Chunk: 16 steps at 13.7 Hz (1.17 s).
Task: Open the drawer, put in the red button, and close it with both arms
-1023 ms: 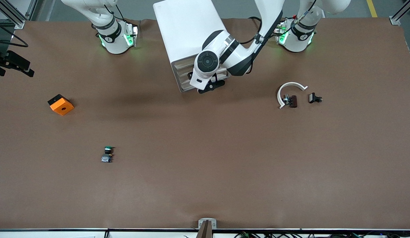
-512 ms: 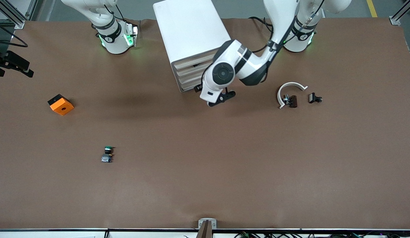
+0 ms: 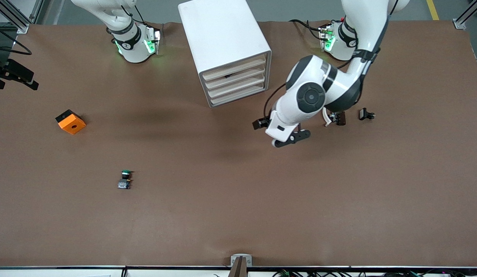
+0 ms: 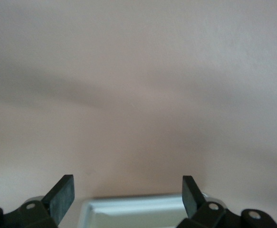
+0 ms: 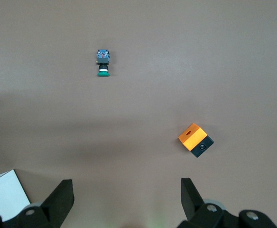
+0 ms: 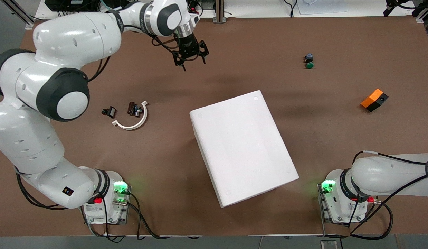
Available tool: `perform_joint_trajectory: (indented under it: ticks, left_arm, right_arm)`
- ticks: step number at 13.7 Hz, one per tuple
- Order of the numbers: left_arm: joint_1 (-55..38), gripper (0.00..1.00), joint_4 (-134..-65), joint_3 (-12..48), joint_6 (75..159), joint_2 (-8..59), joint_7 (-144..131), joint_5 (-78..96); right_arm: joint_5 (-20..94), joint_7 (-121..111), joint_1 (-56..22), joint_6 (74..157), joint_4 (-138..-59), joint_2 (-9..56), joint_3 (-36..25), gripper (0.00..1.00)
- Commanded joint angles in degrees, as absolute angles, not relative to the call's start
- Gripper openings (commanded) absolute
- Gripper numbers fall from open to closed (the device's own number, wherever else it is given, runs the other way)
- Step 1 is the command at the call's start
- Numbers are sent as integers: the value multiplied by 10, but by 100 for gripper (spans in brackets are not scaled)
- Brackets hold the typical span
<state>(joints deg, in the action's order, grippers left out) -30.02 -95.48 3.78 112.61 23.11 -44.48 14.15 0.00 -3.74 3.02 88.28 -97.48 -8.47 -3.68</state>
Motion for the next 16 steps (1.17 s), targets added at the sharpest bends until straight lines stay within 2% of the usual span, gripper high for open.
perform_joint_trajectory:
  ticks: [1, 9, 16]
  left_arm:
    - [-264, 100, -995, 44, 1121, 185, -382, 120]
    - [-196, 100, -1114, 45, 1121, 78, -219, 43]
    - [-68, 100, -1135, 47, 1110, 17, -105, 43]
  right_arm:
    - [-3, -43, 29, 884, -991, -101, -39, 100]
    - [-3, -43, 20, 884, -987, -101, -33, 100]
    - [-4, -49, 23, 867, -973, -99, -39, 100]
